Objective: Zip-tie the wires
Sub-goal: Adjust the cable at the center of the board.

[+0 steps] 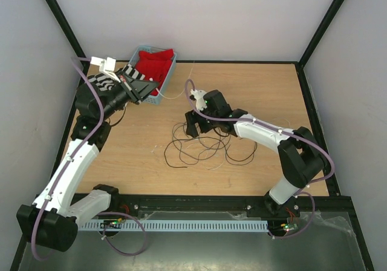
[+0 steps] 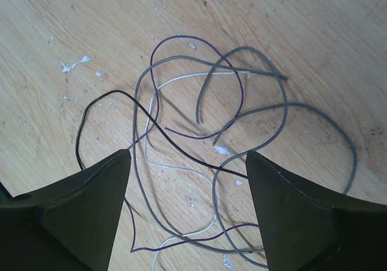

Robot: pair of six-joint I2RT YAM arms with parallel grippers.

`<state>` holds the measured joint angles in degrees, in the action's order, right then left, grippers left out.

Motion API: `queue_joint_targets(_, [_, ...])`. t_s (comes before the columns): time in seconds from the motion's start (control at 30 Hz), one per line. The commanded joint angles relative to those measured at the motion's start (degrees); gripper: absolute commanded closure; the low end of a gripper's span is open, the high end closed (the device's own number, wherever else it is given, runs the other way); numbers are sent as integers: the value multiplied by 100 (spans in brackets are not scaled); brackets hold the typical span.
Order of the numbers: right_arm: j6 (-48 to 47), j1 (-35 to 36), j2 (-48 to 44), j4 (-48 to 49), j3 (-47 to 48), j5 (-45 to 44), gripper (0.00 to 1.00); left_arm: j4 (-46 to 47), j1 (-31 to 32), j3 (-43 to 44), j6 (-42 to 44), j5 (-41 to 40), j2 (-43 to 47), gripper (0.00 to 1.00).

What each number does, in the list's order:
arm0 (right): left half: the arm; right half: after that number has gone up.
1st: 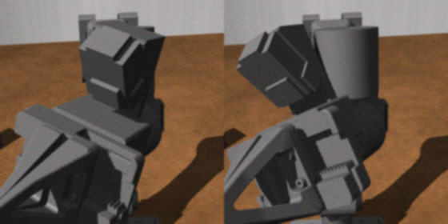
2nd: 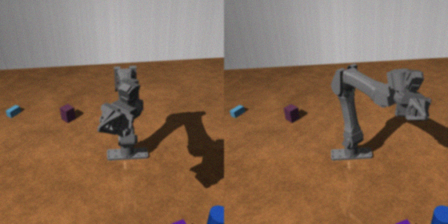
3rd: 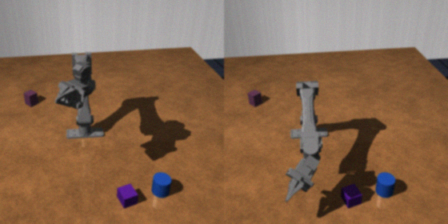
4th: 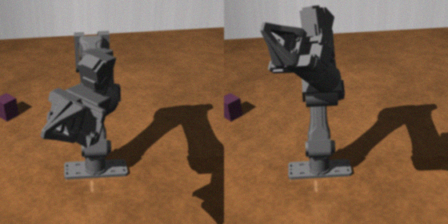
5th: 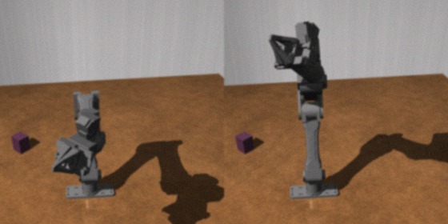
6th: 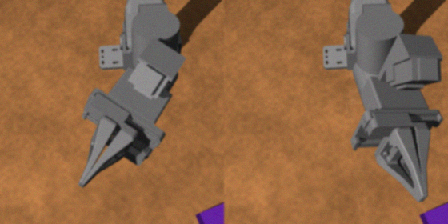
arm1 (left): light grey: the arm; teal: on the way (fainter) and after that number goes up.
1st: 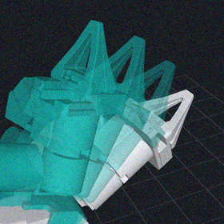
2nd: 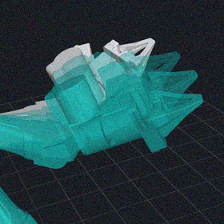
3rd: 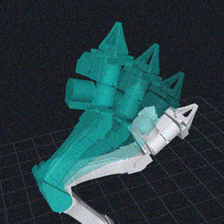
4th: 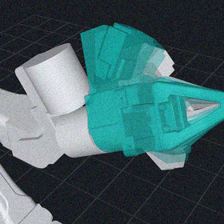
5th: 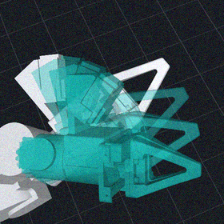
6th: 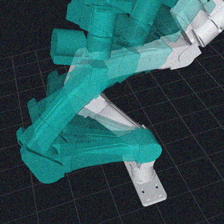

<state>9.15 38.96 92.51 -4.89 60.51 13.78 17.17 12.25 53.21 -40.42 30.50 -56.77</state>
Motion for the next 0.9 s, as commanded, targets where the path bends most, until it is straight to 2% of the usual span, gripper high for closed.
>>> queue_joint_targets(0.0, [-25, -20, 117, -75, -126, 265, 12, 102, -89, -122, 15, 63, 70, 100])
queue_joint_targets(0.27, [168, -206, 210, 218, -651, 486, 12, 78, -191, -297, 5, -153, 101, 100])
queue_joint_targets(0.57, [15, -204, -987, 784, -1548, 733, 11, 51, -360, -302, 310, -635, -350, 100])
queue_joint_targets(0.77, [-67, -264, -1590, 540, -1712, 509, 9, 41, -541, -304, 439, -806, -657, 100])
queue_joint_targets(0.87, [-56, -655, -1754, 313, -1655, 522, 9, -29, -678, -399, 472, -986, -588, 100])
